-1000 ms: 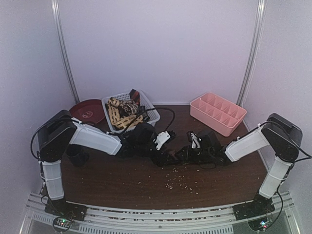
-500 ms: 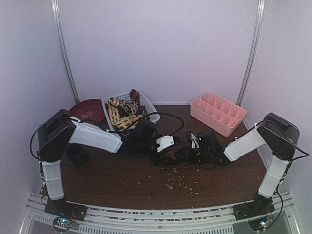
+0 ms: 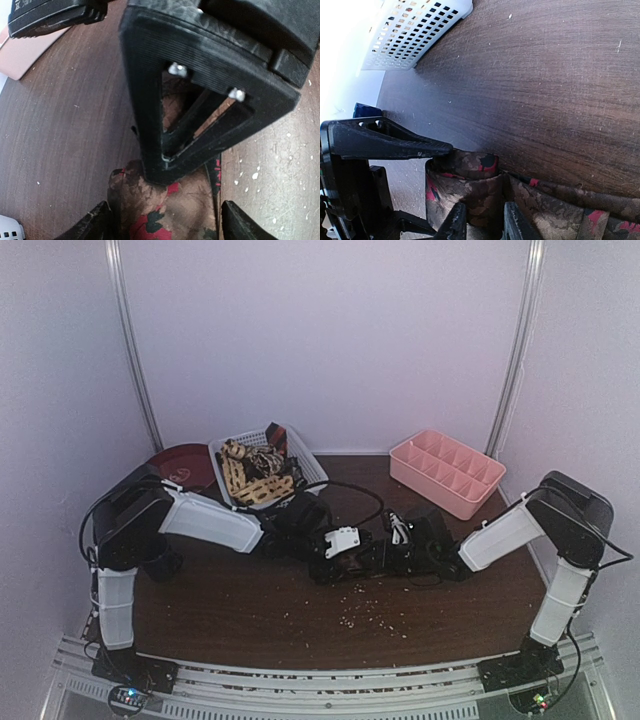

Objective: Roll the ties
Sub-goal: Roll the tie at the center of the board.

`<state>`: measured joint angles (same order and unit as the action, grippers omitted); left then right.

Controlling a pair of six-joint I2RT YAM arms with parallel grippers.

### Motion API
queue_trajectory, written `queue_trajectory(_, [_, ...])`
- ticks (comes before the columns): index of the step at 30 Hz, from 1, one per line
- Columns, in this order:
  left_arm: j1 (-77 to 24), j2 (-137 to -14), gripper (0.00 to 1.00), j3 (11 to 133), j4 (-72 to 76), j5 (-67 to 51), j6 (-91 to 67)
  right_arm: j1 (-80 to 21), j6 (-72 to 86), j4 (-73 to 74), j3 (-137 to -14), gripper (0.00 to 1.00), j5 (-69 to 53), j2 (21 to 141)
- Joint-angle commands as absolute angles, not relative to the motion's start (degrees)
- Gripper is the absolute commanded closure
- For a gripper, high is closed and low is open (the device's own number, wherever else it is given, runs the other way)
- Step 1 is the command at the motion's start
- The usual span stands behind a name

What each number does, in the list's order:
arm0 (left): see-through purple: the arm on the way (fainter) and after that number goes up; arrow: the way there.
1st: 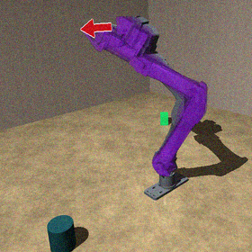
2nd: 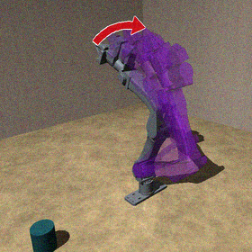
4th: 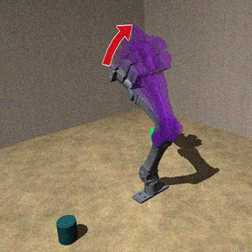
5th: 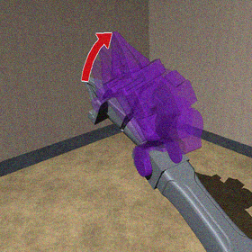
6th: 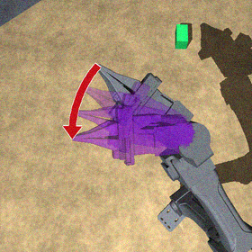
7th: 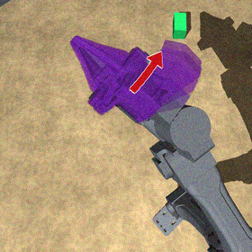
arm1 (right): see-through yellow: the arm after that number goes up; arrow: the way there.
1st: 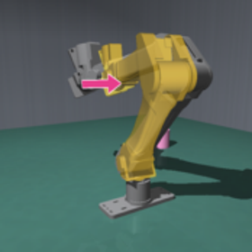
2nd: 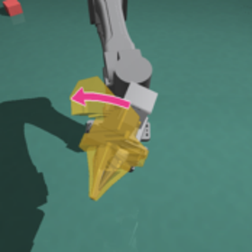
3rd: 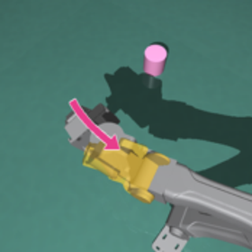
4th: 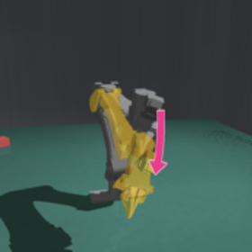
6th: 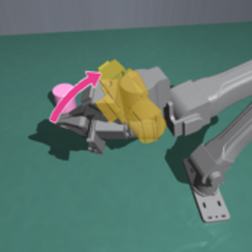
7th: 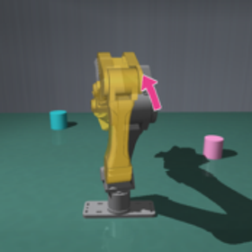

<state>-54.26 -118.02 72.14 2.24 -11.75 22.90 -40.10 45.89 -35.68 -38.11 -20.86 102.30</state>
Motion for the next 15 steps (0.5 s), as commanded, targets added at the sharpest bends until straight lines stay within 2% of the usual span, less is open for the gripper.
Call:
queue_trajectory(1, [-53.5,-118.3,0.26,72.67,1.87,-12.09,24.02,-39.81,46.23,-35.27,-39.09,0.73,-21.27,103.48])
queue_trajectory(8, [-52.88,-118.52,0.41,72.77,0.17,-14.24,24.61,-39.82,46.36,-35.45,-39.3,0.73,-21.74,103.72])
queue_trajectory(15, [-52.66,-118.56,0.49,72.95,-1.8,-14.92,24.96,-39.81,47.16,-35.81,-38.76,0.73,-22.54,103.35])
